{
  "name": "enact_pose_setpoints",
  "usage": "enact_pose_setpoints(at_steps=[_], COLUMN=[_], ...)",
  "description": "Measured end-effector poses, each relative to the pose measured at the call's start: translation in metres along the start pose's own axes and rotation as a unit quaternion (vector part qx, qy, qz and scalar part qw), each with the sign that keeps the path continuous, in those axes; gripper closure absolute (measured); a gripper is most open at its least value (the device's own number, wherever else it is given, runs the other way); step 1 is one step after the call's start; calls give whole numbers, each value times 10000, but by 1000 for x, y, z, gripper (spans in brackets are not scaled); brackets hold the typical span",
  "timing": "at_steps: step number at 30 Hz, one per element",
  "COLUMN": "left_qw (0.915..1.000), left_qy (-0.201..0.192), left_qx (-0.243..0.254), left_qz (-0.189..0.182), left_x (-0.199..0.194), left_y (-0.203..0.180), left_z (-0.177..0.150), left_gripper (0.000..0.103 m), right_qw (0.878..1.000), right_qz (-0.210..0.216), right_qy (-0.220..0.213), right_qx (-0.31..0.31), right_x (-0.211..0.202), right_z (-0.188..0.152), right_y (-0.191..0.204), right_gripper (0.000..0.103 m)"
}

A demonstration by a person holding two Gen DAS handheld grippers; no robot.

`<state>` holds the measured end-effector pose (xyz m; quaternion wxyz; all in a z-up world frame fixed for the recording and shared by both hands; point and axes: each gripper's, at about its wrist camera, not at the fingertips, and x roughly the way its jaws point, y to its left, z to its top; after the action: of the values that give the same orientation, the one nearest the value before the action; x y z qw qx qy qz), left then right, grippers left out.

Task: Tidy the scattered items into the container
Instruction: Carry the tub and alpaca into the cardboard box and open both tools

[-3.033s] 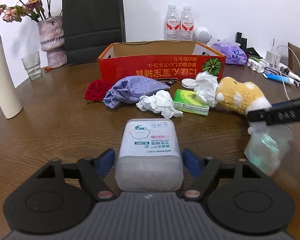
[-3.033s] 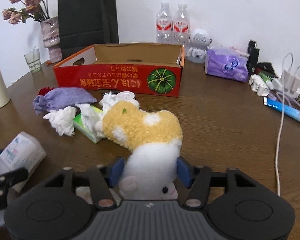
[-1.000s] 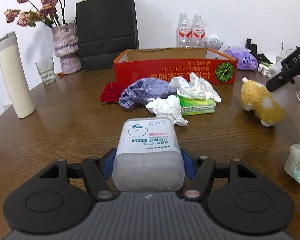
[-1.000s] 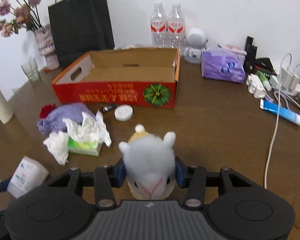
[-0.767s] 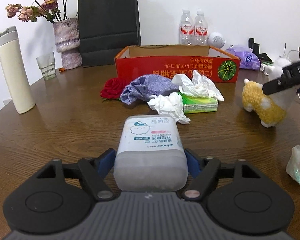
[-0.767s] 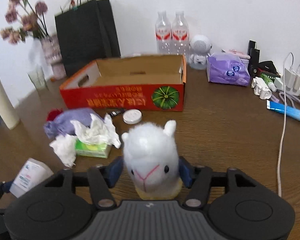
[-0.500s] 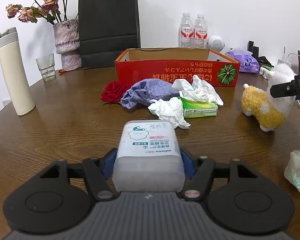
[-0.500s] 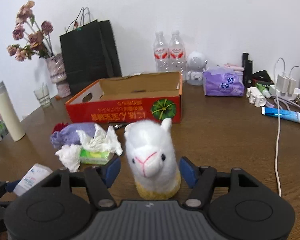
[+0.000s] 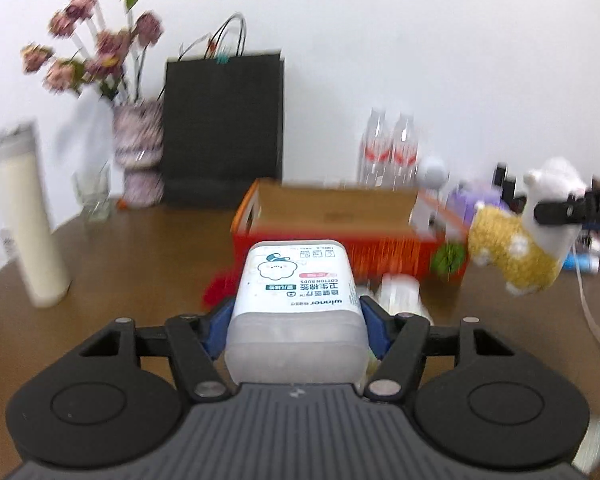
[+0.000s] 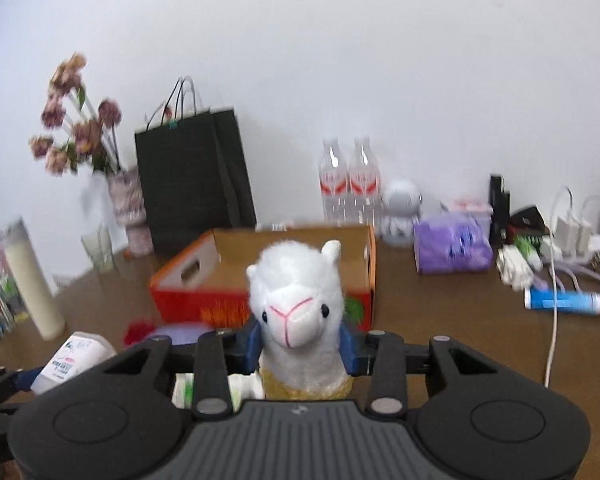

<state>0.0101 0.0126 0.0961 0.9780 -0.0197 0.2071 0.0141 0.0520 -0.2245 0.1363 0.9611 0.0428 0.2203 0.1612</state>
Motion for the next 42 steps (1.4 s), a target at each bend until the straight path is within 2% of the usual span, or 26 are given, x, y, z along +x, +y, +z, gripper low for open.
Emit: enact_pose_setpoints(at_steps=[3,5,7,9,11,14,16,19,24,28,32,33,34,38,40,41,42], left_qw=[9999,9999,9993,9983,9958,9890,9821,9747,9691,9636,9643,9647,9651,9684,9712,9724,9739], left_qy=[-33,138,371,557,864,1390,1726,1993,2166,2408,2407,2408,2417,2284,2142,2080,2004], left_qx=[-57,-39,-17,-99,-120,133,345,562,703,653,680,658,634,753,854,873,864], left_qz=[-79,-95,-59,104,286,495,673,838,944,963,867,834,787,664,603,602,617], left_x=[42,80,127,173,222,279,309,338,357,373,370,368,367,348,332,326,317], left_y=[2,2,1,2,2,-1,-2,-4,-3,4,4,4,5,4,3,3,4], left_z=[52,82,108,124,133,130,124,115,112,110,104,104,105,113,121,126,132], left_gripper=[37,36,36,36,36,36,36,36,36,36,35,32,23,15,11,10,8], right_qw=[9998,9994,9992,9987,9979,9954,9932,9899,9850,9846,9816,9812,9815,9787,9794,9797,9800], right_qz=[-54,-13,-149,-271,-411,-634,-676,-822,-958,-1098,-1222,-1203,-1172,-1038,-1053,-1117,-1143], right_qy=[58,109,165,229,371,693,931,1150,1428,1356,1466,1505,1498,1682,1643,1595,1558], right_qx=[198,332,334,371,344,206,153,41,115,90,71,137,214,554,520,481,471], right_x=[28,53,83,116,153,208,241,281,326,332,330,331,331,329,320,313,307], right_z=[36,60,82,100,113,118,116,110,98,92,85,84,84,88,94,99,104], right_y=[-4,-7,-8,-13,-19,-23,-24,-24,-26,-25,-28,-31,-34,-44,-43,-42,-41], right_gripper=[65,65,65,65,65,65,65,65,65,65,63,63,62,50,40,29,21])
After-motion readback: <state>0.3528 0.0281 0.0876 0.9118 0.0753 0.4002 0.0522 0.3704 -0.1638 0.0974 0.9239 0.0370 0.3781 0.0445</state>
